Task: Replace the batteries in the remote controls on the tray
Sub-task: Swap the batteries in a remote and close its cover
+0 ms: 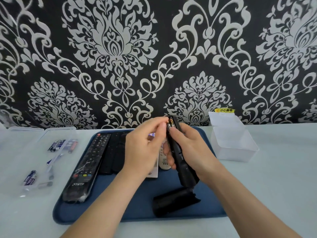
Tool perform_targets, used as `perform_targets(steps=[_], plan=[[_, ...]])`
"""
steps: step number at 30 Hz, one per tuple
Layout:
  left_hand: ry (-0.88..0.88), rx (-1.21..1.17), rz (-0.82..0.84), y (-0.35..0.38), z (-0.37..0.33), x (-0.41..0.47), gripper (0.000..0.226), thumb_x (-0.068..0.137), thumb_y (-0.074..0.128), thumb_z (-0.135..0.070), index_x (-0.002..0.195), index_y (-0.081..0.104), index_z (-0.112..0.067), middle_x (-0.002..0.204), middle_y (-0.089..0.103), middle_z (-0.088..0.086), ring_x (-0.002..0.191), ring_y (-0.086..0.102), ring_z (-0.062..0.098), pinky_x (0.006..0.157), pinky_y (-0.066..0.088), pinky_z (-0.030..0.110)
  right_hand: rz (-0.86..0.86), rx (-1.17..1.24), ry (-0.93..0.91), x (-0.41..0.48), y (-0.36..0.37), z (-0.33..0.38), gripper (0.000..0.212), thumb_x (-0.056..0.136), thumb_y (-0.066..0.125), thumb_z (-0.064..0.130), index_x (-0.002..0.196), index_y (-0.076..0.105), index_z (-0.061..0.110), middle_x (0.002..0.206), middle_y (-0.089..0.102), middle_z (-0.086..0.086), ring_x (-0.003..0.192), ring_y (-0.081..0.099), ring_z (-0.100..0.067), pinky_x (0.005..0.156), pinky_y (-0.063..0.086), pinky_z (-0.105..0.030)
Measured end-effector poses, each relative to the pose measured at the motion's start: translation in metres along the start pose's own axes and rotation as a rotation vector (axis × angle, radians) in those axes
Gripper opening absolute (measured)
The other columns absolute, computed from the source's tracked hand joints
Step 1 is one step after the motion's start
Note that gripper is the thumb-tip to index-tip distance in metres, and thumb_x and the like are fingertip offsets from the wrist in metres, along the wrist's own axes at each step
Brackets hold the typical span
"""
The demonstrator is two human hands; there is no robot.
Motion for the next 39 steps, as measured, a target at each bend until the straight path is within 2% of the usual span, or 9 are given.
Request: perform_targets(steps=[6, 11, 14, 16, 20, 24, 28, 33, 39], plan=[[-0.450, -0.305, 0.185, 0.014, 0.028, -0.001, 0.016, 0.090, 0.064, -0.028, 0.084, 0.074, -0.017, 0.060, 0.066, -0.002, 0.056, 0.060, 0.012, 0.057, 0.049, 0.022, 0.127, -0.303, -0.061, -0.001, 0.007, 0.003, 0.014, 0.104, 0.044, 0.020, 0.095, 0.050, 0.012, 0.067, 0.064, -0.016, 0.042, 0.052, -0.024, 0.043, 0.045, -0.030], [-0.454, -0.221, 0.195, 0.011, 0.033, 0.000, 0.009, 0.088, 0.067, -0.025, 0.091, 0.073, -0.020, 0.076, 0.071, 0.007, 0.067, 0.061, 0.008, 0.065, 0.051, 0.024, 0.107, -0.459, -0.038, 0.003, -0.002, 0.000, 0.012, 0.102, 0.046, 0.023, 0.096, 0.054, 0.017, 0.074, 0.070, -0.020, 0.046, 0.057, -0.024, 0.045, 0.049, -0.029], [-0.272, 0.237, 0.243, 0.008, 0.025, 0.002, 0.035, 0.079, 0.070, -0.042, 0.107, 0.053, -0.030, 0.086, 0.062, -0.008, 0.067, 0.054, 0.005, 0.063, 0.044, 0.023, 0.010, -0.511, 0.056, 0.008, -0.027, -0.011, 0.014, 0.101, 0.047, 0.027, 0.098, 0.057, 0.017, 0.069, 0.069, -0.014, 0.045, 0.057, -0.022, 0.045, 0.049, -0.030], [-0.054, 0.486, 0.359, 0.021, -0.003, -0.004, 0.032, 0.075, 0.071, -0.047, 0.094, 0.049, -0.033, 0.081, 0.056, -0.011, 0.066, 0.050, 0.004, 0.061, 0.040, 0.025, -0.046, -0.506, 0.130, 0.010, -0.043, -0.018, 0.016, 0.101, 0.048, 0.027, 0.099, 0.056, 0.013, 0.067, 0.066, -0.008, 0.045, 0.057, -0.020, 0.046, 0.049, -0.030], [0.167, 0.733, 0.930, 0.080, -0.014, -0.062, 0.043, 0.065, 0.068, -0.066, 0.086, 0.061, -0.029, 0.083, 0.060, -0.009, 0.081, 0.053, 0.012, 0.069, 0.047, 0.031, -0.063, -0.391, 0.190, 0.011, -0.056, -0.020, 0.005, 0.094, 0.048, 0.004, 0.089, 0.051, 0.005, 0.074, 0.054, -0.010, 0.057, 0.061, -0.020, 0.057, 0.054, -0.029], [0.267, 0.711, 1.042, 0.099, -0.009, -0.085, 0.035, 0.071, 0.069, -0.057, 0.092, 0.062, -0.029, 0.091, 0.060, -0.009, 0.091, 0.052, 0.015, 0.075, 0.048, 0.035, 0.036, -0.378, 0.180, 0.008, -0.053, -0.023, 0.027, 0.085, 0.057, -0.011, 0.111, 0.048, -0.015, 0.086, 0.047, -0.014, 0.083, 0.061, -0.027, 0.075, 0.057, -0.026], [0.102, 0.394, 0.977, 0.094, -0.011, -0.076, 0.015, 0.075, 0.066, -0.036, 0.088, 0.067, -0.028, 0.085, 0.067, -0.011, 0.080, 0.060, 0.005, 0.077, 0.051, 0.032, 0.030, -0.193, 0.119, 0.007, -0.051, -0.015, 0.030, 0.091, 0.051, -0.014, 0.112, 0.065, 0.003, 0.086, 0.065, -0.009, 0.093, 0.070, -0.032, 0.082, 0.059, -0.033], [-0.104, 0.005, 0.680, 0.049, -0.011, -0.029, 0.006, 0.093, 0.054, -0.024, 0.096, 0.060, -0.024, 0.087, 0.071, -0.002, 0.079, 0.066, 0.016, 0.075, 0.052, 0.036, -0.020, -0.024, 0.153, 0.008, -0.061, -0.015, 0.033, 0.094, 0.059, 0.003, 0.126, 0.059, 0.011, 0.096, 0.075, -0.012, 0.070, 0.072, -0.024, 0.052, 0.056, -0.028], [-0.206, -0.004, 0.206, -0.018, 0.007, 0.008, 0.023, 0.102, 0.038, -0.020, 0.105, 0.056, -0.035, 0.073, 0.070, -0.001, 0.059, 0.069, 0.011, 0.054, 0.052, 0.021, 0.077, -0.174, 0.144, 0.004, -0.054, -0.008, 0.024, 0.086, 0.066, -0.003, 0.105, 0.070, 0.011, 0.090, 0.076, -0.005, 0.081, 0.073, -0.019, 0.061, 0.056, -0.022]])
Point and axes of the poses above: each hand's wrist, its own x-axis towards the middle knuckle, its own y-axis out of the palm, z = x × y, the point moved 10 cm from there along x, towards the middle knuckle
